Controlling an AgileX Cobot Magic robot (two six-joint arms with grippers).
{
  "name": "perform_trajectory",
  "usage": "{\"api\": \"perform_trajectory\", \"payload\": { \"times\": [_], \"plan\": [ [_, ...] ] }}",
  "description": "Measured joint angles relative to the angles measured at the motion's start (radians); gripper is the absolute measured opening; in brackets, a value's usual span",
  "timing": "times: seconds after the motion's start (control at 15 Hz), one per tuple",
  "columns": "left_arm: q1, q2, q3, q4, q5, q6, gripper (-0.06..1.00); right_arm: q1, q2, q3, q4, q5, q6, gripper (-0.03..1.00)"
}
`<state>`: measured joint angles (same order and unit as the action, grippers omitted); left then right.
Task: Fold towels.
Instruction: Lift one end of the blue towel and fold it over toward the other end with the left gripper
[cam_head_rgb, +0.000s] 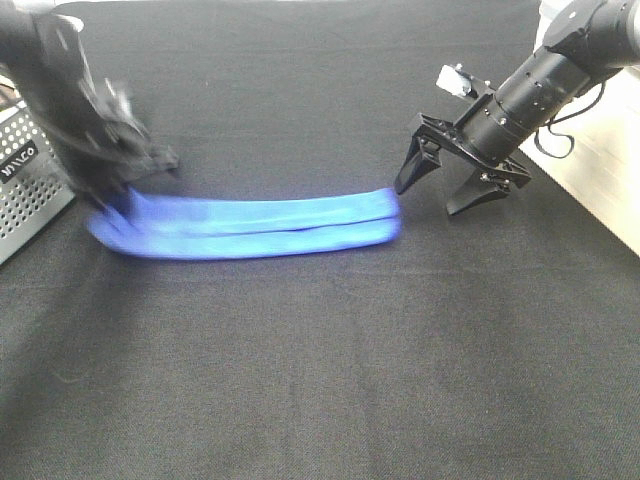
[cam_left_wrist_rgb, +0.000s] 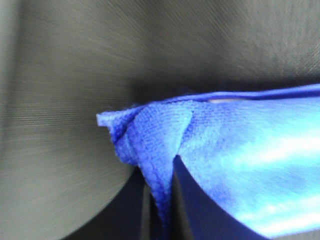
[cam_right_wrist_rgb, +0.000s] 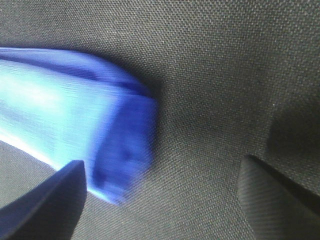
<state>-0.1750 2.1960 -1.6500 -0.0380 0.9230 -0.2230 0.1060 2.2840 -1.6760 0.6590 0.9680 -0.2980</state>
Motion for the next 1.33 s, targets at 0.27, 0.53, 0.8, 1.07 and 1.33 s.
{"api": "perform_trajectory", "payload": {
  "times": [0.27, 0.53, 0.8, 1.07, 1.33],
  "plan": [
    [-0.028, -0.078, -0.145, 0.028, 0.200, -0.009, 0.06, 0.000, -0.001, 0.000, 0.000, 0.063, 0.019, 0.78],
    [-0.182, -0.072, -0.188, -0.103, 0.187, -0.036, 0.06, 0.000, -0.050, 0.000, 0.000, 0.078, 0.019, 0.78],
    [-0.289, 0.008, -0.203, -0.215, 0.035, -0.113, 0.06, 0.000, -0.100, 0.000, 0.003, 0.104, 0.019, 0.78],
    [-0.319, 0.103, -0.231, -0.385, -0.114, -0.197, 0.29, 0.000, -0.149, 0.000, -0.016, 0.133, 0.043, 0.78],
    [-0.322, 0.104, -0.239, -0.593, -0.181, -0.083, 0.64, 0.000, -0.150, 0.000, -0.046, 0.155, 0.066, 0.78]
  ]
}}
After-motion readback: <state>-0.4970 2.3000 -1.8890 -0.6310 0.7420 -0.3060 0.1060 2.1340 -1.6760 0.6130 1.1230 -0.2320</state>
